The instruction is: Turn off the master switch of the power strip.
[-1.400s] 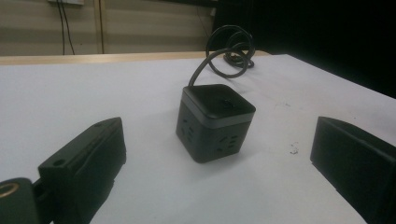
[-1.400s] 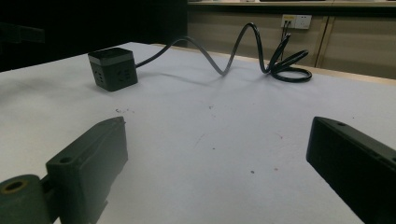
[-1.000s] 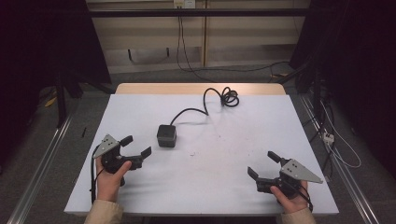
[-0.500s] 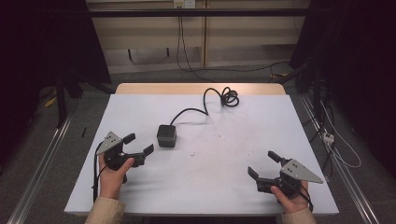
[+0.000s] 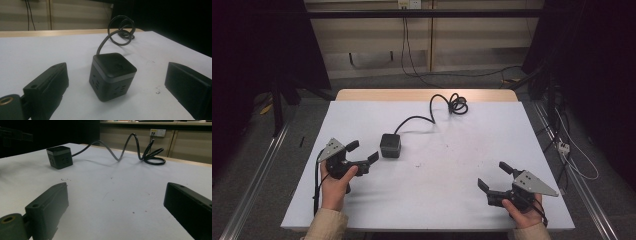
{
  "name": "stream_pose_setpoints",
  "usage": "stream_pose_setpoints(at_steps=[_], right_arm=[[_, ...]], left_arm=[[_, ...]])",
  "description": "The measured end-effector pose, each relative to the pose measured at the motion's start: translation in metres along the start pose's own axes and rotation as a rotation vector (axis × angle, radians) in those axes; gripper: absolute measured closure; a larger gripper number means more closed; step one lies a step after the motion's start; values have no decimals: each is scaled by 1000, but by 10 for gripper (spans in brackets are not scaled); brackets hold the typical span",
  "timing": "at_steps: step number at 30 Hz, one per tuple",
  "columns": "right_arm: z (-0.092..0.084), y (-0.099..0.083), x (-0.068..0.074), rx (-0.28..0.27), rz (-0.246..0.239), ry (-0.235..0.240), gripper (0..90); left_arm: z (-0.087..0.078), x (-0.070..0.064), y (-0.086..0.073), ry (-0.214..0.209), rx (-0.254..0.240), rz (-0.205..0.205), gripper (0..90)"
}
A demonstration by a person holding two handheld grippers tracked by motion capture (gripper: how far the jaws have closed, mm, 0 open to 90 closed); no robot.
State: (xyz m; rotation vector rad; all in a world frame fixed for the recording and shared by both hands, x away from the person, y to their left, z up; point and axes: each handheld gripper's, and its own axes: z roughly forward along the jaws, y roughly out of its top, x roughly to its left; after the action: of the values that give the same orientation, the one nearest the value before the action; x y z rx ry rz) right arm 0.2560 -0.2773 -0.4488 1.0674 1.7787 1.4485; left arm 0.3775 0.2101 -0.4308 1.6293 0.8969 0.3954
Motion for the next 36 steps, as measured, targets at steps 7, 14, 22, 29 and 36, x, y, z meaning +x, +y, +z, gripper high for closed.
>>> stream_pose_setpoints(at_steps=[7, 14, 22, 29, 36], right_arm=[[1, 0, 0, 4, -3, -2, 52], [2, -1, 0, 9, -3, 1, 52], [0, -1, 0, 4, -5, 1, 53], [0, -1, -2, 4, -2, -2, 52], [0, -1, -1, 6, -2, -3, 52]], left_arm=[[1, 0, 0, -4, -1, -14, 46], [4, 1, 1, 0, 7, -13, 46], [10, -2, 5, -12, 9, 3, 69], [17, 1, 6, -4, 22, 2, 68], [25, 3, 7, 4, 37, -9, 69]])
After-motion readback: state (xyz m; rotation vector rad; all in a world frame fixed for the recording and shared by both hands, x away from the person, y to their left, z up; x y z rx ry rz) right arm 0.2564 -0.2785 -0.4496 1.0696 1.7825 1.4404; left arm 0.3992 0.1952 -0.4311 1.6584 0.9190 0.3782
